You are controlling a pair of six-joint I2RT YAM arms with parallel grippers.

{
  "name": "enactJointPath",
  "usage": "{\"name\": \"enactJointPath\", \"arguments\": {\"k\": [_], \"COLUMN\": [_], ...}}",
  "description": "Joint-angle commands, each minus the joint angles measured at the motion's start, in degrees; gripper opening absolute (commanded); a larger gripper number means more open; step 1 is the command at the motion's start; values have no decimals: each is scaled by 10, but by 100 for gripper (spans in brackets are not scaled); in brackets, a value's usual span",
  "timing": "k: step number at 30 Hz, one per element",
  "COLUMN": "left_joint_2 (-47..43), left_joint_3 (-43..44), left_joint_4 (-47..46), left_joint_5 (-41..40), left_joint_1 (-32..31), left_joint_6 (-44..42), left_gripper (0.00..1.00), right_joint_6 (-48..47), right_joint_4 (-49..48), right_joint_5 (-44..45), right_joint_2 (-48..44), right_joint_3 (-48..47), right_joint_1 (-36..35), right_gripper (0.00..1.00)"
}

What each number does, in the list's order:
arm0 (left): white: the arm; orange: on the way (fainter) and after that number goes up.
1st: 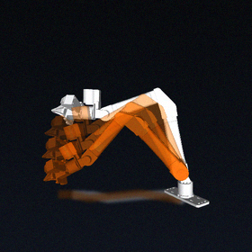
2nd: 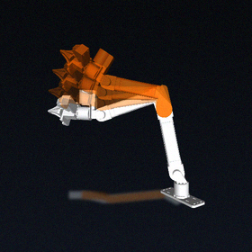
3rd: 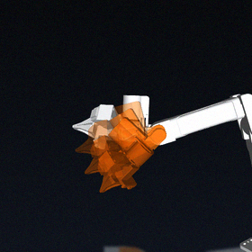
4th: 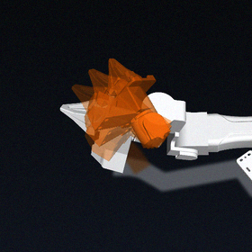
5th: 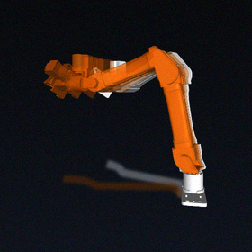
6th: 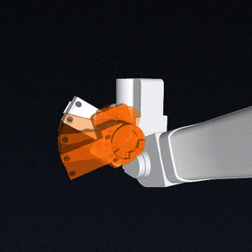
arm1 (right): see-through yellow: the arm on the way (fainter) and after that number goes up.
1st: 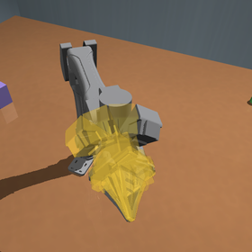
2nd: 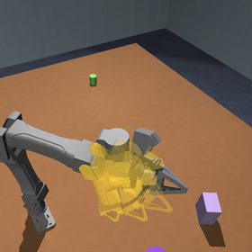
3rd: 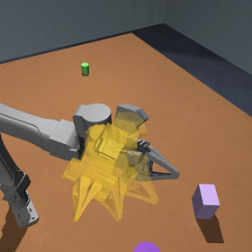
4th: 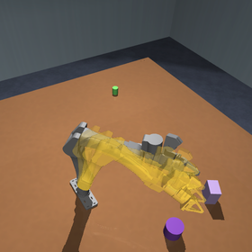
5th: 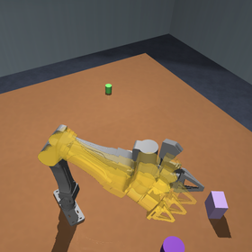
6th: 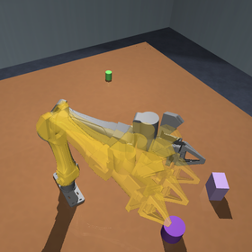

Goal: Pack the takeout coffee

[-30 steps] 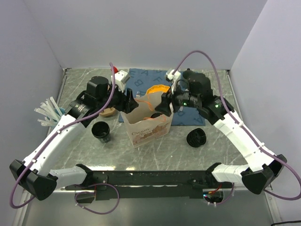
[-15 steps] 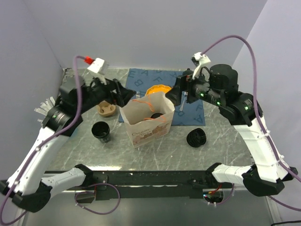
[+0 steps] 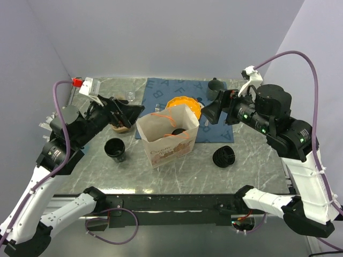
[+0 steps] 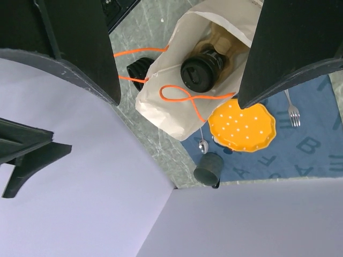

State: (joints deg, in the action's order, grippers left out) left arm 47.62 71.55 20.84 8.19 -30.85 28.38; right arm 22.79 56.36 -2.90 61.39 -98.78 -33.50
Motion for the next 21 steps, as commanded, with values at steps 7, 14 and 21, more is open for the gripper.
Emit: {"name": "enactJointPath", "arguments": {"k": [7, 14, 21], "left_joint_2": [-30, -36, -40], "left_joint_3": [-33, -25, -14], "left_joint_4": [-48, -32, -12], "left_joint_5": [-25, -26, -29], "left_joint_1": [-3, -3, -3], "left_joint_6": [43, 41, 32], "left_gripper": [97, 97, 97], "right_joint_6": [23, 38, 45], "right_joint_4": [-33, -34, -42], "right_joint_5": [17, 17, 11], "right_joint_2": [-25, -26, -36], "right_joint_3": [20, 27, 40], "right_joint_1": [0, -1, 0], "right_gripper": [100, 100, 100]}}
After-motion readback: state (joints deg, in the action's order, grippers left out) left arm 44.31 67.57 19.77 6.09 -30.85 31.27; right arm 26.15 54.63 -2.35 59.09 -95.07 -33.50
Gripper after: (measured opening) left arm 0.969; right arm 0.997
